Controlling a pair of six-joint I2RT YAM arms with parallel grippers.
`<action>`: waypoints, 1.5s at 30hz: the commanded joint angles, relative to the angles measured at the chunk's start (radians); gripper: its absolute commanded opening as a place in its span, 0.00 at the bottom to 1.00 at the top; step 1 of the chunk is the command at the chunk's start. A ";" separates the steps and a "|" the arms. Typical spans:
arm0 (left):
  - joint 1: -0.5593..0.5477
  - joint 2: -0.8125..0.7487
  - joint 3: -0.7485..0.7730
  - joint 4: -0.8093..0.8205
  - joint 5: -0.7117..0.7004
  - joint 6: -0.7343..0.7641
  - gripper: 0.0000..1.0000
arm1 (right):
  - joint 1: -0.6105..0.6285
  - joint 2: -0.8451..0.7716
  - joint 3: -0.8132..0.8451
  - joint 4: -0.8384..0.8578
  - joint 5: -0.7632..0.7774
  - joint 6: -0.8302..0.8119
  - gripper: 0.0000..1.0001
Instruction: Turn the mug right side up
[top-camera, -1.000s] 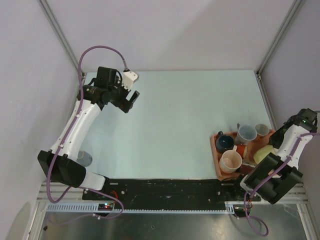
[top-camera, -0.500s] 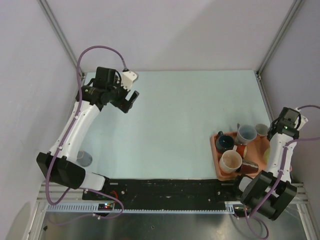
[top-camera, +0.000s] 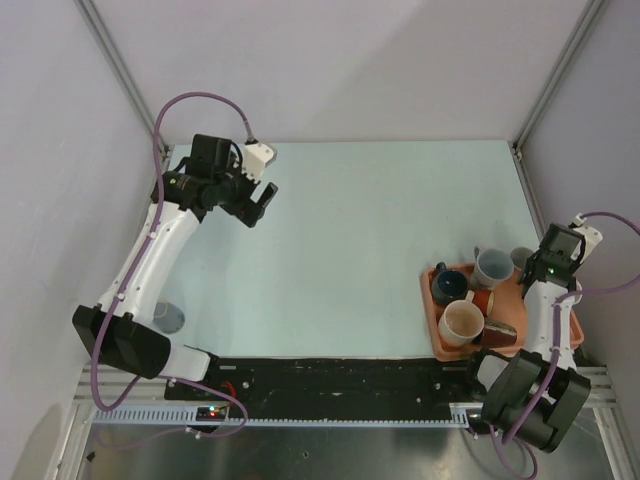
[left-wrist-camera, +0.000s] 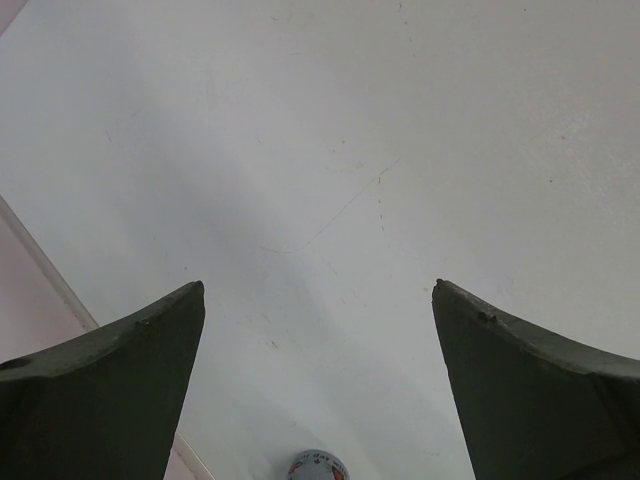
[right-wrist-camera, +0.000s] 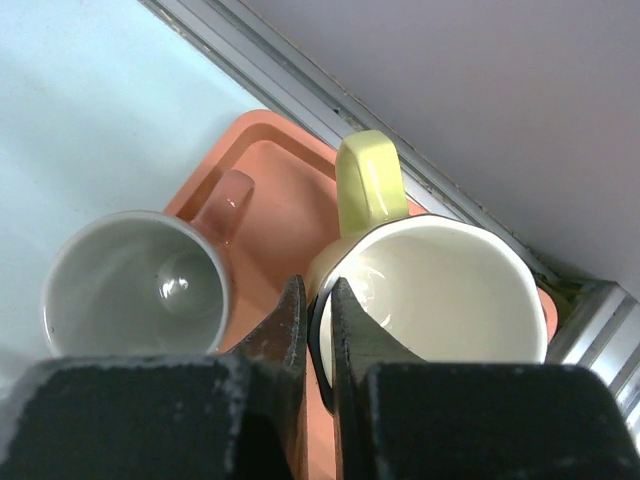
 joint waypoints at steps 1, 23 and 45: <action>0.004 -0.016 0.022 0.001 -0.010 0.021 0.98 | 0.018 0.025 0.002 0.171 0.014 -0.026 0.00; 0.004 -0.005 0.016 0.000 -0.011 0.027 0.98 | 0.033 0.056 0.047 0.140 -0.023 -0.020 0.44; 0.004 -0.014 -0.042 -0.003 -0.013 0.031 0.98 | 0.154 -0.089 0.353 -0.691 -0.343 0.293 0.85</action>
